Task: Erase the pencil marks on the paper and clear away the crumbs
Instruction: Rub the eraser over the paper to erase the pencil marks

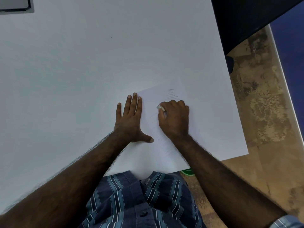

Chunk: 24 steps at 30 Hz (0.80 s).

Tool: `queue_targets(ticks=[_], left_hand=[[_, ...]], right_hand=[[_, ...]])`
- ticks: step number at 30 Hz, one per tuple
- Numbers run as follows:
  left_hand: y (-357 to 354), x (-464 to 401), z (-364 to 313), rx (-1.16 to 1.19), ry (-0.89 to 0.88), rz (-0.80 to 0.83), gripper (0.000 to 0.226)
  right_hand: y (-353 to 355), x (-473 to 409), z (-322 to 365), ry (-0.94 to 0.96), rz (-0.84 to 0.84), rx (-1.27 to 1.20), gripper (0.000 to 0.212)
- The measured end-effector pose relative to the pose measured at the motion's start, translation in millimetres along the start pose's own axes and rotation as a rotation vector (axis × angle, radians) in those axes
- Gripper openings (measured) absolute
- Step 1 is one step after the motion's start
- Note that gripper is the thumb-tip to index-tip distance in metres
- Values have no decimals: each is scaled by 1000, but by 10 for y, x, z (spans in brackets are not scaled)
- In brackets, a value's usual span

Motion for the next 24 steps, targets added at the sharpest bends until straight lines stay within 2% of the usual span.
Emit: queue_targets(ticks=[2, 4, 6, 10, 12, 16, 18, 22, 24], left_hand=[[-9, 7, 2, 9, -5, -6, 166], [-9, 18, 4, 8, -9, -30, 164], [-12, 17, 7, 6, -7, -30, 164], [-16, 11, 14, 10, -14, 9, 166], [-9, 13, 16, 16, -18, 7, 166], [-12, 20, 8, 17, -22, -1, 164], [-10, 23, 7, 15, -22, -3, 164], [3, 22, 12, 29, -26, 5, 165], [8, 19, 11, 37, -33, -4, 165]], right_hand=[[-79, 133, 124, 76, 56, -48, 15], [-163, 340, 276, 232, 149, -59, 18], [-150, 393, 278, 309, 153, -23, 17], [27, 71, -37, 65, -17, 3, 11], [30, 49, -64, 14, -31, -14, 10], [-159, 383, 209, 261, 132, -70, 17], [-149, 391, 213, 314, 142, -29, 19], [27, 15, -63, 56, -24, 15, 13], [47, -32, -95, -1, -41, -17, 12]])
Point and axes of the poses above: each hand's wrist, its own x-axis away from the middle knuckle, its own y-axis out of the back of the hand, z = x × y, the point moved 7 cm from there along -x, towards the middle knuckle, and after that the axes turned 8 degrees about -y, right-handed, at the moved point
